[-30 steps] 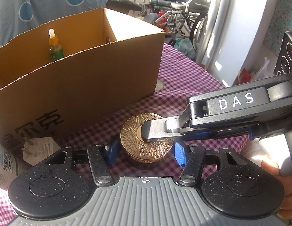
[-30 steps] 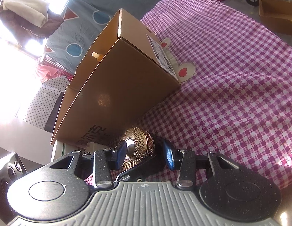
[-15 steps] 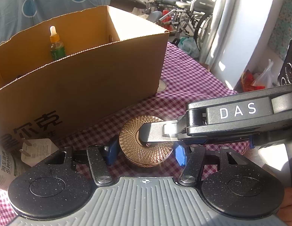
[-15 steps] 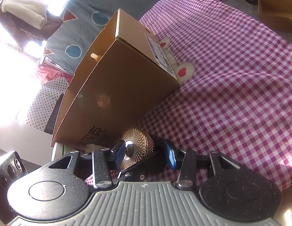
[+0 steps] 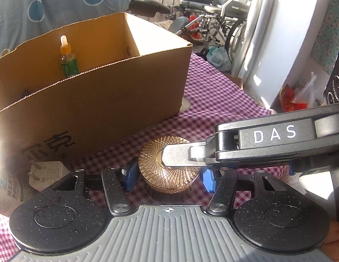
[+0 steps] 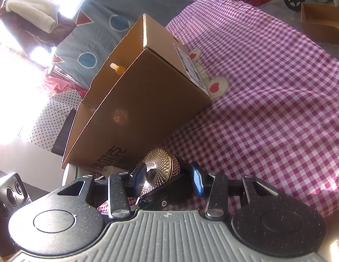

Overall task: Organize rigid objects
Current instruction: 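Lift the gold-lidded jar with the right gripper and carry it over the box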

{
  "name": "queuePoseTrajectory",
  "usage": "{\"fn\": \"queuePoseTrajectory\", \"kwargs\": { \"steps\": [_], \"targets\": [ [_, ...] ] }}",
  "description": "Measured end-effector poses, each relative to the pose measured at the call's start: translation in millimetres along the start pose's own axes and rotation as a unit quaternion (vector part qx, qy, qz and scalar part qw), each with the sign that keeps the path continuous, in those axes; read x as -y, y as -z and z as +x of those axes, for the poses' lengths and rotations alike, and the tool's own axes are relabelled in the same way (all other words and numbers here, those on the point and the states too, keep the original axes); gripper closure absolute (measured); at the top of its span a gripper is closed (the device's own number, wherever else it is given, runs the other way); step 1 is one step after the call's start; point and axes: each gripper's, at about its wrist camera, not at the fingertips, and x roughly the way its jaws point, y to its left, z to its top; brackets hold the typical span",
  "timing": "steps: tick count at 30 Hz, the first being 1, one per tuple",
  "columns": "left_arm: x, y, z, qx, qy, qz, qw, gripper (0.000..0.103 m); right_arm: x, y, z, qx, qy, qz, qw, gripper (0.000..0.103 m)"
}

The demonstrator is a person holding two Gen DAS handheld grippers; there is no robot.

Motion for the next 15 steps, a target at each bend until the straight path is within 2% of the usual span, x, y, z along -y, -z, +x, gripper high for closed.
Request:
{"fn": "queuePoseTrajectory", "kwargs": {
  "steps": [7, 15],
  "targets": [
    [1, -6, -25, 0.030, 0.002, -0.004, 0.9995, 0.046, -27, 0, -21, 0.025, -0.007, -0.028, 0.999, 0.056],
    [-4, -36, -75, 0.108, -0.014, 0.005, 0.9940, 0.046, -85, -23, -50, 0.079, -0.030, -0.089, 0.992, 0.056]
  ]
}}
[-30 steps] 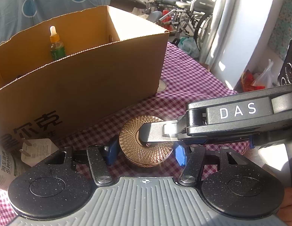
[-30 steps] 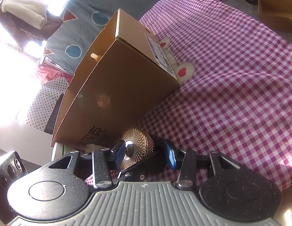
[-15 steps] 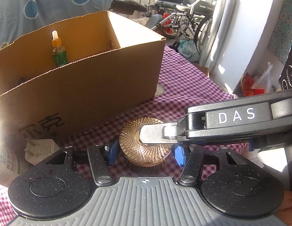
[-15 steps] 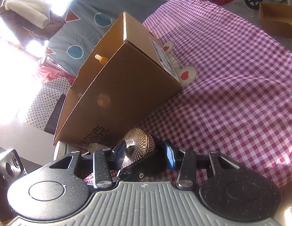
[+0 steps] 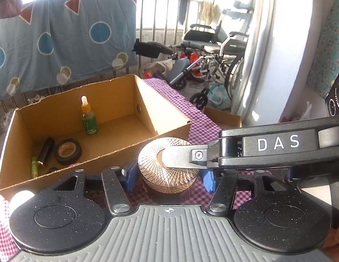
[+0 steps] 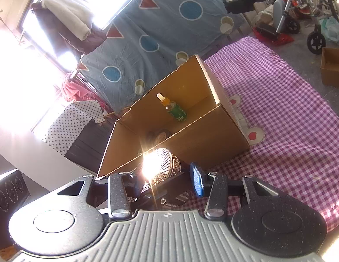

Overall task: Organize rigid objects
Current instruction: 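Lift the gold-lidded jar with the right gripper and carry it over the box, then lower the jar into the box and open the right gripper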

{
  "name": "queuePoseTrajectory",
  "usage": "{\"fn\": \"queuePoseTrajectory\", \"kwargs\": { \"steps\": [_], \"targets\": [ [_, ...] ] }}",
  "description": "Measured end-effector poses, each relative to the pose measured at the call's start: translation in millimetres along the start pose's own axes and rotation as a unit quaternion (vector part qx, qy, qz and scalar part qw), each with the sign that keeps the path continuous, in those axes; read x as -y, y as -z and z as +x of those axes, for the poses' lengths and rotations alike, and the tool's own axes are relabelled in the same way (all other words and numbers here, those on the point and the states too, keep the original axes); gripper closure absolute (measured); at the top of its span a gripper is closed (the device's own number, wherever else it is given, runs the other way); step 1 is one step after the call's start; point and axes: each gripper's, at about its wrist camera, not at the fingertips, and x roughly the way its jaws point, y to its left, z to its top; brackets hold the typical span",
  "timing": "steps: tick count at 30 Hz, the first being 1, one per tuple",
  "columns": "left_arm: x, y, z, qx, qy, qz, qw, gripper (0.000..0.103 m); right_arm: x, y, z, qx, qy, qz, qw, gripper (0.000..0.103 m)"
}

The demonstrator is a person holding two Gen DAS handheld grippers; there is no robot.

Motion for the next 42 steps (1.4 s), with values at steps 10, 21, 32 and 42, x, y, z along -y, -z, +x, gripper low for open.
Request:
{"fn": "queuePoseTrajectory", "kwargs": {
  "steps": [10, 21, 32, 42],
  "targets": [
    [-38, -67, 28, -0.003, -0.029, -0.036, 0.9989, 0.045, -40, -81, 55, -0.031, -0.010, -0.050, 0.998, 0.055],
    [-107, -69, 129, -0.152, -0.055, -0.162, 0.9735, 0.046, -11, -120, 191, -0.192, 0.025, -0.009, 0.981, 0.055],
    [-128, -60, 149, -0.195, -0.076, -0.193, 0.9585, 0.044, -29, -108, 238, -0.227, 0.062, -0.074, 0.969, 0.054],
    [-111, -64, 123, -0.153, -0.082, -0.172, 0.9698, 0.020, -41, -113, 174, -0.120, 0.023, -0.086, 0.989, 0.055]
  ]
}}
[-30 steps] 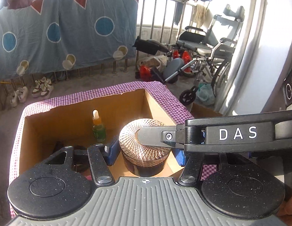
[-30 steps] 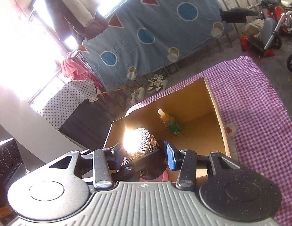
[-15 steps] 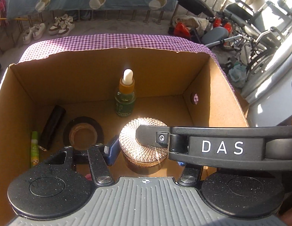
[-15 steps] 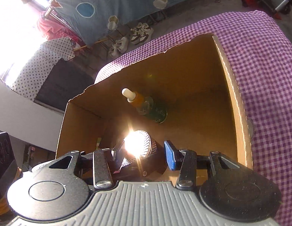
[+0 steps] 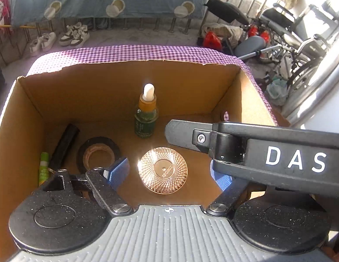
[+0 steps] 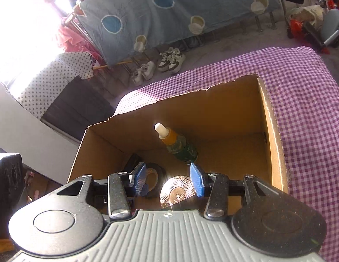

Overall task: Organize rigid objects
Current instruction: 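Lower the jar into the box and open the right gripper, then reach the right gripper to the white plug charger and grasp it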

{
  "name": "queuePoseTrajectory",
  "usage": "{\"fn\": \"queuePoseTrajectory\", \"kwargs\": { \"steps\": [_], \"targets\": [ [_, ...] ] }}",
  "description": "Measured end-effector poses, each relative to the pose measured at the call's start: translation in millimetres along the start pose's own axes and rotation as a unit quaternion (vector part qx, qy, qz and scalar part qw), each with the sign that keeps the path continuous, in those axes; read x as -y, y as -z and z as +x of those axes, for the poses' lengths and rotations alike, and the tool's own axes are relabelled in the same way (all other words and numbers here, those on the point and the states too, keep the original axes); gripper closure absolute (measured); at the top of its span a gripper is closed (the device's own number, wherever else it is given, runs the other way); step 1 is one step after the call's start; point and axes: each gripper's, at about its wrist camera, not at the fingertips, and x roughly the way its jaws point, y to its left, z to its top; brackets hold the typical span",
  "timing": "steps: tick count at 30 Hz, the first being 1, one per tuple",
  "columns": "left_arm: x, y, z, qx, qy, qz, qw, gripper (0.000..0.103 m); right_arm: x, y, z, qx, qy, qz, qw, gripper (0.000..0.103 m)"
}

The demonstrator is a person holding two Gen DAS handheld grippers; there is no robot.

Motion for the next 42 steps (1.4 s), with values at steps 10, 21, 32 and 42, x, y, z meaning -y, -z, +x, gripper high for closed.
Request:
{"fn": "queuePoseTrajectory", "kwargs": {
  "steps": [10, 21, 32, 42],
  "targets": [
    [27, 49, -82, 0.091, 0.032, 0.063, 0.9933, 0.004, 14, 92, -134, 0.158, -0.065, 0.048, 0.984, 0.054],
    [25, 128, -113, 0.107, 0.065, 0.122, 0.9846, 0.003, 36, 171, -162, 0.158, -0.069, 0.109, 0.979, 0.054],
    [24, 180, -90, 0.117, 0.026, 0.159, 0.9799, 0.003, 32, 198, -123, 0.099, -0.073, 0.129, 0.984, 0.054],
    [7, 193, -57, 0.120, -0.017, 0.155, 0.9804, 0.016, 24, 193, -70, 0.046, -0.079, 0.137, 0.986, 0.057]
  ]
}}
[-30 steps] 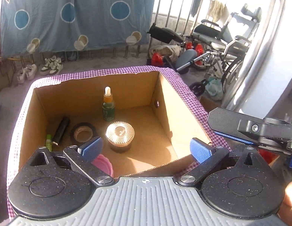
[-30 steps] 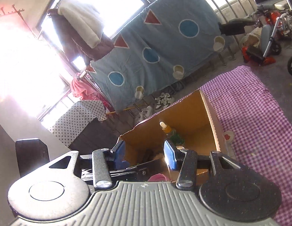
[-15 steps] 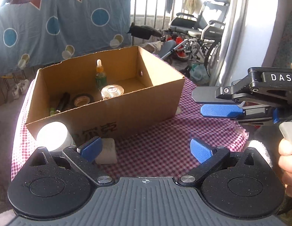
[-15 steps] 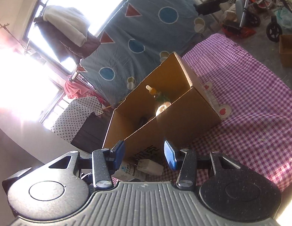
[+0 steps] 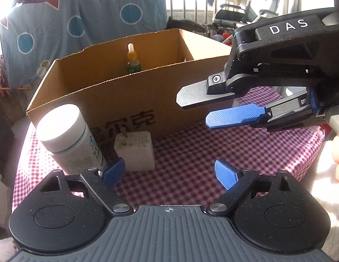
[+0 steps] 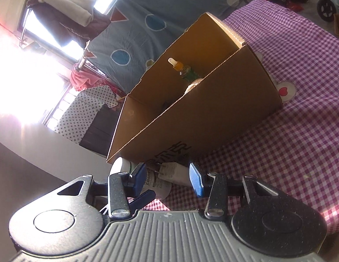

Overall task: Organize rigid objects
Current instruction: 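Reach the right gripper to the white plug charger and grasp it, then lift the white charger with the right gripper and carry it over the box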

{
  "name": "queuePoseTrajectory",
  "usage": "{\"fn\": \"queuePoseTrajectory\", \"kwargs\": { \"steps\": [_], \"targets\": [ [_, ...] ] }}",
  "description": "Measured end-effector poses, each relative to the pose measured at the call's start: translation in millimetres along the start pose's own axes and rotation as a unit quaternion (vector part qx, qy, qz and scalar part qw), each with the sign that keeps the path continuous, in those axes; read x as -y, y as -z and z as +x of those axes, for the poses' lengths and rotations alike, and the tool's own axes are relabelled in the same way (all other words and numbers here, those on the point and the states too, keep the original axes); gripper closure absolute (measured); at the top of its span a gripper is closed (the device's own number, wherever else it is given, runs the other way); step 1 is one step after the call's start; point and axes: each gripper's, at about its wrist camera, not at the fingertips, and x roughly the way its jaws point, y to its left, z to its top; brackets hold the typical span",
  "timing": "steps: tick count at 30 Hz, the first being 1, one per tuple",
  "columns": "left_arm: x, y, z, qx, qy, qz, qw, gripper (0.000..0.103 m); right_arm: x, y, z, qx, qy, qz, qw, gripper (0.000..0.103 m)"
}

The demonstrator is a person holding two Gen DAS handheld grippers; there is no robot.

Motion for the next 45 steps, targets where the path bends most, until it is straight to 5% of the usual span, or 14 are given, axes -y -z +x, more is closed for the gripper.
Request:
{"fn": "queuePoseTrajectory", "kwargs": {
  "steps": [19, 34, 45],
  "targets": [
    [-25, -4, 37, -0.024, -0.006, -0.069, 0.9973, 0.019, 9, -15, 81, -0.071, 0.005, 0.004, 0.997, 0.064],
    [20, 1, 23, -0.020, 0.064, -0.009, 0.9977, 0.020, 49, -5, 28, -0.040, 0.014, 0.049, 0.998, 0.064],
    [35, 3, 11, -0.012, 0.062, 0.012, 0.9979, 0.020, 74, -3, -13, -0.025, 0.016, 0.067, 0.997, 0.063]
  ]
}}
